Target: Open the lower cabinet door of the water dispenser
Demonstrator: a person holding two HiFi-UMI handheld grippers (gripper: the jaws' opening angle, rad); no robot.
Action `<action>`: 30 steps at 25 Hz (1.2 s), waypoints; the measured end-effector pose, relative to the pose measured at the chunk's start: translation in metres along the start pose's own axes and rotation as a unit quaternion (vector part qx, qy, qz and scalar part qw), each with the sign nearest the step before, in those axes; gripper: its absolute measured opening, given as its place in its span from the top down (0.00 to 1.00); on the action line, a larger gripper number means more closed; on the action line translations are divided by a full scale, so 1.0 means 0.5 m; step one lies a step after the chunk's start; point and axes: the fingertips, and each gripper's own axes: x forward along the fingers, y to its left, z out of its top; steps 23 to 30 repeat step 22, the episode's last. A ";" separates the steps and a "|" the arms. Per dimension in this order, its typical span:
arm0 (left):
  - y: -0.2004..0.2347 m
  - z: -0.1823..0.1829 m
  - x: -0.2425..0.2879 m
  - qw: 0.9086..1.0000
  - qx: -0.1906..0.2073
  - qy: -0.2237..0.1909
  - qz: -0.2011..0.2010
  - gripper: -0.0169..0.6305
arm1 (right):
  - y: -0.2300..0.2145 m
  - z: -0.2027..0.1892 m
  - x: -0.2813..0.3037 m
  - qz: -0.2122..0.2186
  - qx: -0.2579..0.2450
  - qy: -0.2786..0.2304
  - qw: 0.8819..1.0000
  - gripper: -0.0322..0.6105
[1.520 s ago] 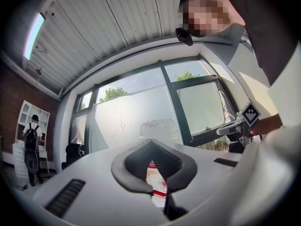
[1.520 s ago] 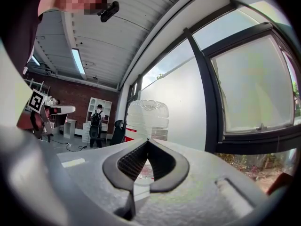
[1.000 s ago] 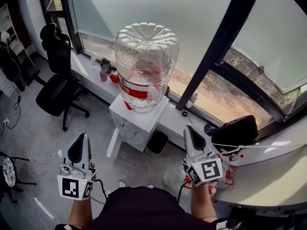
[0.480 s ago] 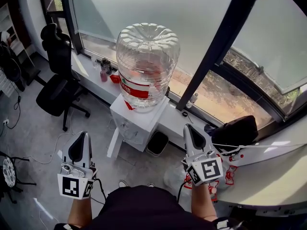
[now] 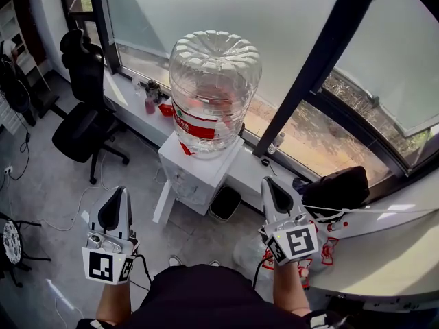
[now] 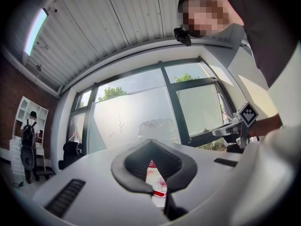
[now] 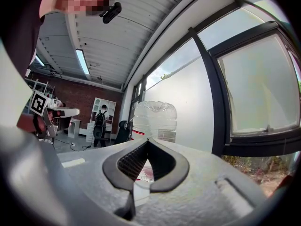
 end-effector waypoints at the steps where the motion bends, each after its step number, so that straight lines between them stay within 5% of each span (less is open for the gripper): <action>1: 0.000 -0.001 -0.001 1.000 0.000 0.001 0.000 0.96 | 0.002 -0.002 0.000 0.001 0.002 0.001 1.000 0.94; 30: -0.003 -0.006 -0.011 1.000 0.002 0.006 0.007 0.96 | 0.011 -0.015 -0.002 0.013 0.010 -0.001 1.000 0.94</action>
